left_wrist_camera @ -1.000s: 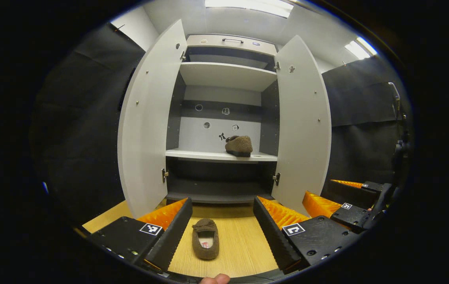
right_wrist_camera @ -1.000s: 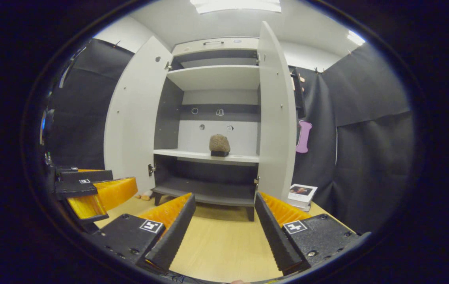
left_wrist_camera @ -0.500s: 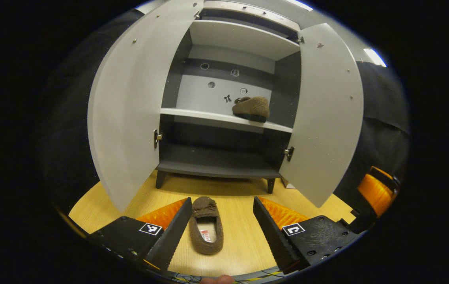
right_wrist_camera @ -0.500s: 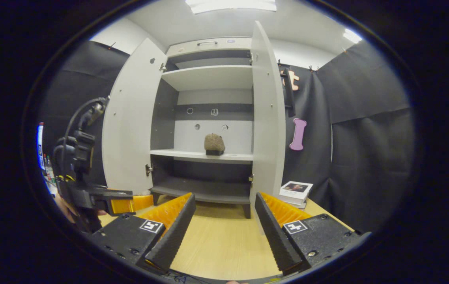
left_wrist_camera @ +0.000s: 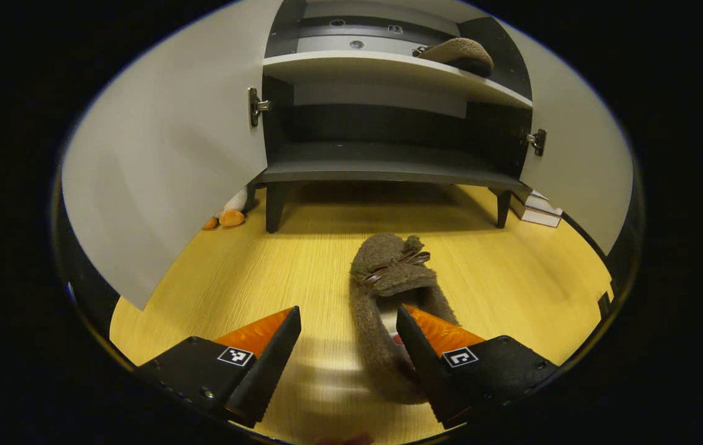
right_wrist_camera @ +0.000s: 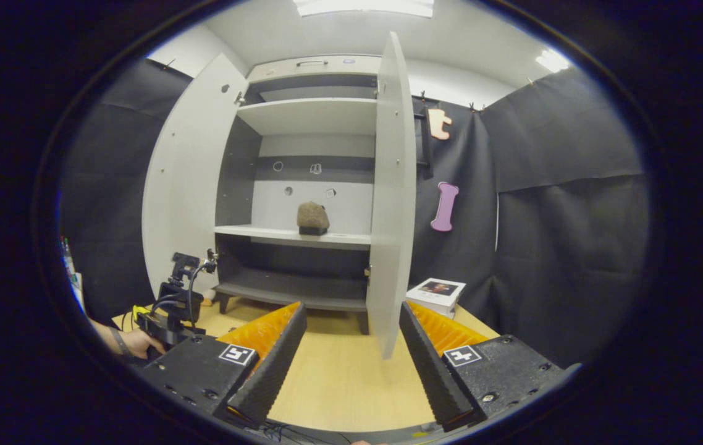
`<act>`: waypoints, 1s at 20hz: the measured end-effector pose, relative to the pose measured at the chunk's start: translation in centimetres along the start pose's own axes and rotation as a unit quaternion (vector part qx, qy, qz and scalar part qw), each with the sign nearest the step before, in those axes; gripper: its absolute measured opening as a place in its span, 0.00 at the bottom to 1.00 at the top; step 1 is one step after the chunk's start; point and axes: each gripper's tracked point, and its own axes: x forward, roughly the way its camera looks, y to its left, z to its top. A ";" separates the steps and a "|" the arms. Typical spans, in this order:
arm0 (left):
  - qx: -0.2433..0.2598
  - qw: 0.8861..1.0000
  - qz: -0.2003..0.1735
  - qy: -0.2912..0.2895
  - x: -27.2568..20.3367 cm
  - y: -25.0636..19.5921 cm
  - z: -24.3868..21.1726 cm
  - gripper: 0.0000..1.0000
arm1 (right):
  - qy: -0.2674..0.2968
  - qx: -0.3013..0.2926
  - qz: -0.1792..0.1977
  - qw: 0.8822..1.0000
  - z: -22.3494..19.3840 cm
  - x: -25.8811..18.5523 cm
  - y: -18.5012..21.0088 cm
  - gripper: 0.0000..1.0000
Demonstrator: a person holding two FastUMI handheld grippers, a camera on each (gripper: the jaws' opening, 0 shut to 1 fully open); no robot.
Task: Grab one shoe with the right hand and put it into the shoe cabinet, grab the other shoe with the left hand and put it into the shoe cabinet; then close the right door with the right hand and the left door with the left hand.
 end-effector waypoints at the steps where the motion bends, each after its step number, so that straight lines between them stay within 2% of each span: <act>1: -0.001 1.000 -0.005 -0.001 1.0 0.0 0.0 0.95 | 0.005 0.001 -0.003 1.000 -0.2 0.1 -0.2 0.99; 3: -0.016 1.000 -0.020 0.007 1.9 -0.4 -0.3 0.95 | 0.015 0.000 -0.011 1.000 -0.7 0.4 -0.6 0.99; 5: -0.031 0.999 -0.024 0.003 2.7 -0.4 0.0 0.92 | 0.016 0.002 -0.016 1.000 -0.6 0.7 -0.8 0.96; 7: -0.027 0.999 -0.018 -0.002 3.2 -0.2 0.3 0.78 | 0.017 -0.001 -0.017 1.000 -0.7 1.1 -0.7 0.96; 8: -0.028 0.999 -0.028 -0.002 3.3 -0.5 0.3 0.65 | 0.019 -0.001 -0.014 1.000 -0.9 1.2 -0.5 0.96; 9: -0.033 0.999 -0.040 -0.001 3.4 -1.0 0.1 0.58 | 0.022 -0.001 -0.011 1.000 -1.0 1.6 -0.2 0.96; 10: -0.037 0.998 -0.047 -0.001 3.5 -1.3 0.1 0.45 | 0.025 -0.002 -0.007 1.000 -1.1 1.8 0.0 0.96; 11: -0.039 0.999 -0.033 -0.005 3.4 -0.7 0.3 0.33 | 0.026 -0.003 -0.005 1.000 -1.2 2.0 0.1 0.96; 12: -0.043 0.999 -0.025 -0.011 3.5 -0.4 0.4 0.12 | 0.023 -0.004 -0.004 1.000 -1.1 2.1 0.2 0.96; 13: -0.046 0.998 -0.026 -0.015 3.4 -0.6 0.4 0.07 | 0.022 -0.005 -0.002 1.000 -1.1 2.3 0.3 0.96; 16: -0.033 0.999 -0.012 -0.024 1.8 -0.5 1.3 0.00 | 0.024 -0.004 0.005 1.000 -1.2 2.8 0.7 0.99; 20: -0.042 0.995 -0.008 -0.095 -4.3 -1.6 7.0 0.00 | 0.030 -0.002 0.017 0.999 -1.8 3.3 1.0 0.96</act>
